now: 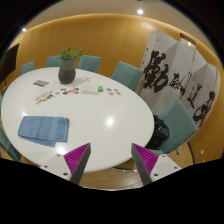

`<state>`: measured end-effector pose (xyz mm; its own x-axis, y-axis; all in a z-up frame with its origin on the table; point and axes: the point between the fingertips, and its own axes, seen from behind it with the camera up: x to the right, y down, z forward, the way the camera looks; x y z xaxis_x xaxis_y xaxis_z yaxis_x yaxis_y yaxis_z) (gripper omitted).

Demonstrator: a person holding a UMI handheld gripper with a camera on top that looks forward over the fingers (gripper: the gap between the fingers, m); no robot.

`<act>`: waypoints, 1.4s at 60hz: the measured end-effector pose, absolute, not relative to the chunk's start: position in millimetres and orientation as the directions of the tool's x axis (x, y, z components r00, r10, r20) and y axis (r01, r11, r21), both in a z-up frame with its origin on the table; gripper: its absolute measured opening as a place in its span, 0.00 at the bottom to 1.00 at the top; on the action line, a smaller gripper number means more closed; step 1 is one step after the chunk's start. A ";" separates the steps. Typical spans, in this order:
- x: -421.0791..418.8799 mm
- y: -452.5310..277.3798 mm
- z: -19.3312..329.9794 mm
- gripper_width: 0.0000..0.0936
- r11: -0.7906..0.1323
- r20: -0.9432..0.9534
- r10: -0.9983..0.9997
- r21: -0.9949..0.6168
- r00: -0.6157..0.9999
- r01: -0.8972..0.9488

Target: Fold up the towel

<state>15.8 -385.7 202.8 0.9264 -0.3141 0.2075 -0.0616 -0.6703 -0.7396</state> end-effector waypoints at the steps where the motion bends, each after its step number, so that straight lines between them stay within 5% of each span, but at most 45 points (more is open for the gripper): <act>1: 15.4 -386.7 202.2 0.93 -0.672 0.209 -0.315 -0.738 0.926 -0.062; 11: -23.4 -400.0 188.0 0.93 -0.685 0.210 -0.316 -0.725 0.925 -0.070; 26: -218.4 -388.0 128.9 0.93 -0.722 0.123 -0.210 -0.689 0.970 -0.069; 42: -458.5 -255.3 76.4 0.93 -0.689 -0.041 -0.025 -0.723 0.999 -0.047; 60: -497.1 -119.8 4.4 0.91 -0.674 0.053 -0.037 -0.738 0.998 0.014; 67: -491.8 -104.2 -5.4 0.76 -0.661 0.112 -0.052 -0.749 0.992 0.050; 76: -481.0 -98.5 -5.7 0.14 -0.641 0.229 -0.036 -0.752 0.973 0.153; 84: -480.2 -99.8 -5.0 0.06 -0.656 0.229 -0.030 -0.739 0.973 0.154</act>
<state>-480.2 -99.8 -5.0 0.9729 -0.0305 0.2294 0.1536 -0.6563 -0.7387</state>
